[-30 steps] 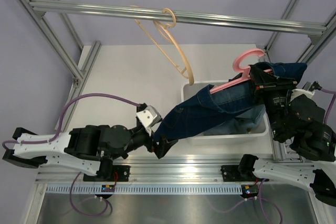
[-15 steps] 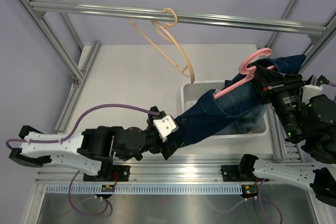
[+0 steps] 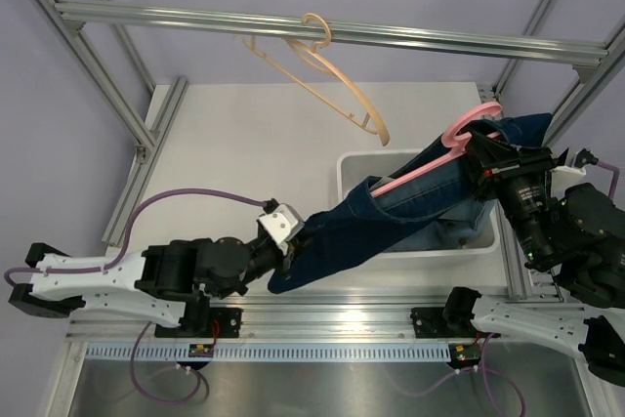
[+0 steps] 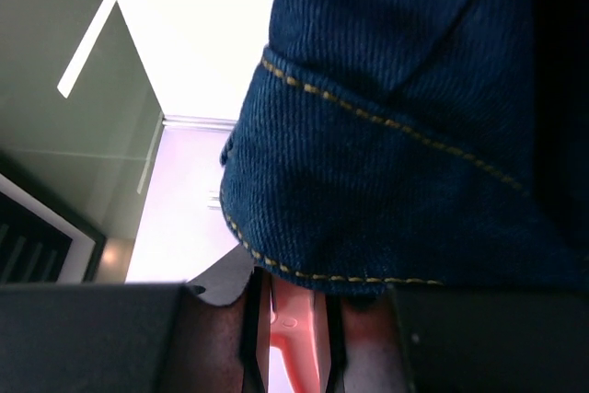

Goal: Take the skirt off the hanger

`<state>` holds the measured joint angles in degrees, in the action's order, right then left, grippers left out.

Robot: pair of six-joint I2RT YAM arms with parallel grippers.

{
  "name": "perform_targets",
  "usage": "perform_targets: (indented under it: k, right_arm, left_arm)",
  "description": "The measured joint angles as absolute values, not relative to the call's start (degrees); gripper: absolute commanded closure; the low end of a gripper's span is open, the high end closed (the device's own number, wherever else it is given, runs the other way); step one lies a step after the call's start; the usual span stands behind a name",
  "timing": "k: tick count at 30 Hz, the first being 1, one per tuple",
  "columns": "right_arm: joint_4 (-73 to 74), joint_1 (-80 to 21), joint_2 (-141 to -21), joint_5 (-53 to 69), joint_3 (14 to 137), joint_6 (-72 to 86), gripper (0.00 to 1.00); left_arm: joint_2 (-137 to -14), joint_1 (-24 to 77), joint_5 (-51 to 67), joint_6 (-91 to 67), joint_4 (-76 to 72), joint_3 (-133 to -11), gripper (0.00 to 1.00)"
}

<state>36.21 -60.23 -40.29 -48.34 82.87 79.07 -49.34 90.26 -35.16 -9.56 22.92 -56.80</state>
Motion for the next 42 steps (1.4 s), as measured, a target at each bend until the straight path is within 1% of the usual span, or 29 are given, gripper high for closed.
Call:
perform_targets:
  k: [4, 7, 14, 22, 34, 37, 42]
  right_arm:
    - [34.96, -60.55, -36.14, -49.56, 76.53, 83.68, 1.00]
    - [33.10, -60.99, -34.68, -49.82, 74.96, 84.40, 1.00]
    - [28.21, -61.23, -37.21, -50.72, 76.66, 79.83, 1.00]
    - [27.44, -61.73, -37.80, -53.95, 77.23, 77.03, 1.00]
    - [26.46, -62.57, -37.71, -54.19, 77.47, 74.81, 1.00]
    - [26.33, -62.57, -38.74, -54.19, 79.09, 72.60, 1.00]
    - [22.02, -62.59, -40.49, -54.54, 80.47, 66.19, 1.00]
  left_arm:
    - [-42.85, 90.26, -36.88, -12.40, 21.56, -51.96, 1.00]
    - [-38.92, 90.26, -37.12, -14.04, 20.64, -49.76, 1.00]
    - [-36.82, 90.26, -37.21, -17.34, 15.88, -44.86, 1.00]
    - [-34.46, 90.26, -36.14, -18.02, 10.22, -40.88, 1.00]
    - [-28.38, 90.28, -34.63, -18.11, 6.48, -35.55, 1.00]
    - [-28.88, 90.28, -33.50, -18.04, 5.32, -34.94, 1.00]
    - [-29.30, 90.26, -31.77, -18.04, 1.17, -33.26, 1.00]
